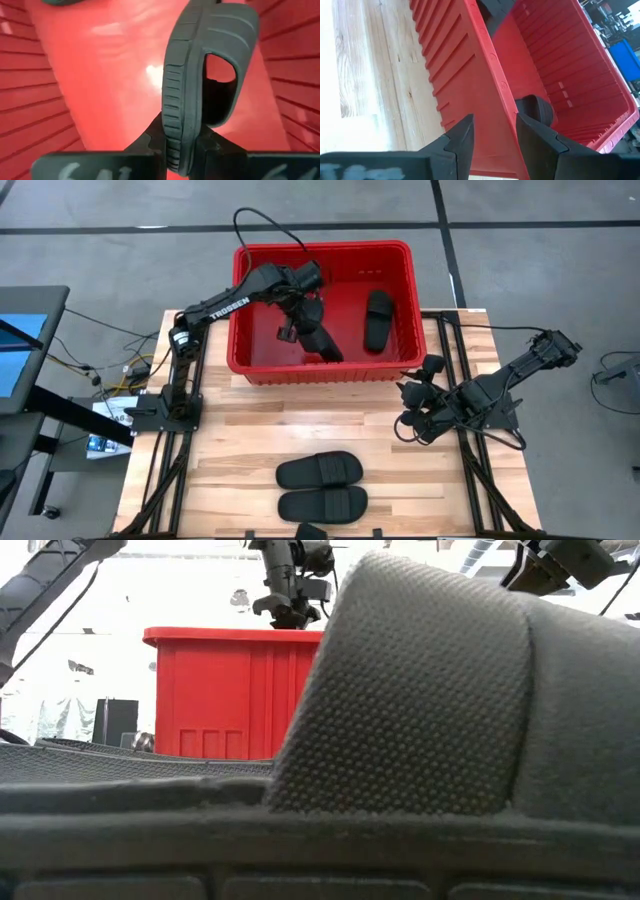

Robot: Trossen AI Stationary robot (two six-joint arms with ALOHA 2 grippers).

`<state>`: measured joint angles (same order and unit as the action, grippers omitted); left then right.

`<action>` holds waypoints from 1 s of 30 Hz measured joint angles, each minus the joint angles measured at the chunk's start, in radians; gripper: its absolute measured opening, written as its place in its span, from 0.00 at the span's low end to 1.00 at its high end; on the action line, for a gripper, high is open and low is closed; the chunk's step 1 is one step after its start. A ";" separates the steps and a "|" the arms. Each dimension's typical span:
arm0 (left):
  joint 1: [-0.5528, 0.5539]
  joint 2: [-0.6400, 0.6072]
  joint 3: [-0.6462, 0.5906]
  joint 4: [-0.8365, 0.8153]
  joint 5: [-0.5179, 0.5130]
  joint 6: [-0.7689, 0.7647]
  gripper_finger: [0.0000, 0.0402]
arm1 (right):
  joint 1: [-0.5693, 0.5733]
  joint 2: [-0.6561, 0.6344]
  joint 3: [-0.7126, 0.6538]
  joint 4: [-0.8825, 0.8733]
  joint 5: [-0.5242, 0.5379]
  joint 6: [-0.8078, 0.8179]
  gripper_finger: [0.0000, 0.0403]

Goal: Pick and place slides into bin
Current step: Put the black slide into the container

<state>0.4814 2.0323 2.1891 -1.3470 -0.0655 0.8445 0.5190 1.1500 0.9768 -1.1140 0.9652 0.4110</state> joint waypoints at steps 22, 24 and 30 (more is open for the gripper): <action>-0.026 0.118 0.006 0.135 -0.003 0.128 0.05 | -0.005 0.000 0.000 0.000 0.000 0.000 0.34; -0.028 0.120 0.006 0.158 0.001 0.151 0.05 | -0.011 0.000 0.000 0.000 0.000 0.000 0.34; -0.028 0.129 0.005 0.202 0.000 0.200 0.05 | -0.029 0.000 0.000 0.000 -0.001 0.000 0.34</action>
<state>0.4538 2.1609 2.1941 -1.1447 -0.0654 1.0441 0.4895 1.1503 0.9764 -1.1137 0.9643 0.4114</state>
